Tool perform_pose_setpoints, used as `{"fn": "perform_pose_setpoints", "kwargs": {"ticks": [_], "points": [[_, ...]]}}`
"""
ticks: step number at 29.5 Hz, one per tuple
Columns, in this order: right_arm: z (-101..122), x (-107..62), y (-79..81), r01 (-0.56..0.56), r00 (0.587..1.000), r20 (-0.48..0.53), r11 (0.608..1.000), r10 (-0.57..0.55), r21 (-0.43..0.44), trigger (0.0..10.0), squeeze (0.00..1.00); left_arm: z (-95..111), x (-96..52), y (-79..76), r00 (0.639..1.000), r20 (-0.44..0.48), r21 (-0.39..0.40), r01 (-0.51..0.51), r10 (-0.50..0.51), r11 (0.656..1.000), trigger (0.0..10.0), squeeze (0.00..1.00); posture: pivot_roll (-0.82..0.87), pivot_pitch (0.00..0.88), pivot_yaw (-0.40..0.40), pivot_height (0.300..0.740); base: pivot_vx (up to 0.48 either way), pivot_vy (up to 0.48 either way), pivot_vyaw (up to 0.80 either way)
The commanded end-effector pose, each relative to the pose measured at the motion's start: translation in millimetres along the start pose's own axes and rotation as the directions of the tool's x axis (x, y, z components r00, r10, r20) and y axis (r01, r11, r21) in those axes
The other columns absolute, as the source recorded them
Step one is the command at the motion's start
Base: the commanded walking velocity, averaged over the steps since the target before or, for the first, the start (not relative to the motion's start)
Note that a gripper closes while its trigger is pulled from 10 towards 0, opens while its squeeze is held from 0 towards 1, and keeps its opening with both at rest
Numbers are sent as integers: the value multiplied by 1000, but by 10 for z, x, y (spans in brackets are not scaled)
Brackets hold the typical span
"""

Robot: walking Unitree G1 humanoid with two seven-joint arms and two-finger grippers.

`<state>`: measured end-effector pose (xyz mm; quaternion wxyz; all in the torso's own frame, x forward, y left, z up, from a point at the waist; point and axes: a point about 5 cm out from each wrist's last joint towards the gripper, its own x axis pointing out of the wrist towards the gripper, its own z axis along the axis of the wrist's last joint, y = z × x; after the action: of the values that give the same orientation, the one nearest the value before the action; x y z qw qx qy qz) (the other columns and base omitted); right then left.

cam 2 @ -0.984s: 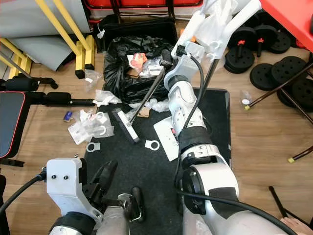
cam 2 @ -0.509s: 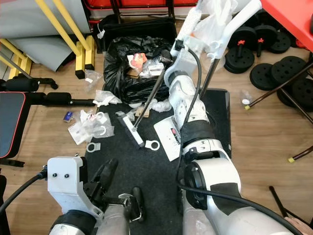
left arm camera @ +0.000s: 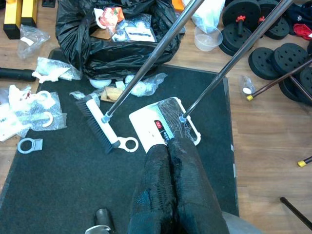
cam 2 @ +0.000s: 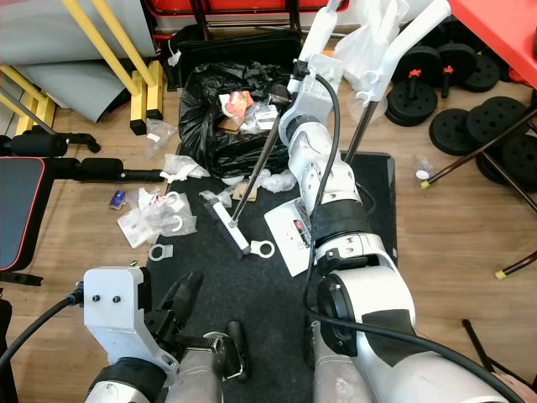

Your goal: Sweep floor

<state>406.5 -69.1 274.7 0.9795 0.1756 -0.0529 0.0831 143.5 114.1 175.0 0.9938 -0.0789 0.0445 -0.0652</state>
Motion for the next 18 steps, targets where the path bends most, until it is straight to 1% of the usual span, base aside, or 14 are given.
{"fn": "perform_pose_setpoints", "kwargs": {"ticks": [1, 2, 3, 5, 6, 7, 10, 18], "points": [[142, 14, 100, -18, 999, 34, 997, 21, -71, 10000, 0, -68, 3, -6, 999, -32, -16, -29, 29, 999, 10000, 0, -5, 397, -17, 740, 0, 0, 0], [142, 14, 100, -18, 999, 34, 997, 21, -71, 10000, 0, -68, 3, -6, 999, -32, -16, -29, 29, 999, 10000, 0, -5, 397, -17, 740, 0, 0, 0], [193, 23, 103, -12, 999, 35, 994, 16, -108, 10000, 0, -69, 9, -7, 999, -31, -17, -30, 29, 999, 10000, 0, -7, 396, -19, 740, 0, 0, 0], [193, 23, 103, -12, 999, 35, 994, 16, -108, 10000, 0, -69, 9, -7, 999, -31, -17, -30, 29, 999, 10000, 0, -7, 396, -19, 740, 0, 0, 0], [231, 29, 108, -9, 999, 34, 991, 13, -134, 10000, 0, -71, 17, -6, 999, -29, -17, -30, 30, 999, 10000, 0, -10, 395, -19, 740, 0, 0, 0], [231, 29, 108, -9, 999, 34, 991, 13, -134, 10000, 0, -71, 17, -6, 999, -29, -17, -30, 30, 999, 10000, 0, -10, 395, -19, 740, 0, 0, 0], [331, 33, 115, -4, 999, 33, 983, 10, -184, 10000, 0, -73, 41, 0, 999, -25, -17, -30, 30, 999, 10000, 0, -17, 389, -20, 740, 0, 0, 0], [401, 29, 128, -3, 999, 46, 981, 12, -195, 10000, 0, -74, 56, 4, 999, -21, -16, -31, 30, 999, 10000, 0, -18, 385, -21, 740, 0, 0, 0]]}}
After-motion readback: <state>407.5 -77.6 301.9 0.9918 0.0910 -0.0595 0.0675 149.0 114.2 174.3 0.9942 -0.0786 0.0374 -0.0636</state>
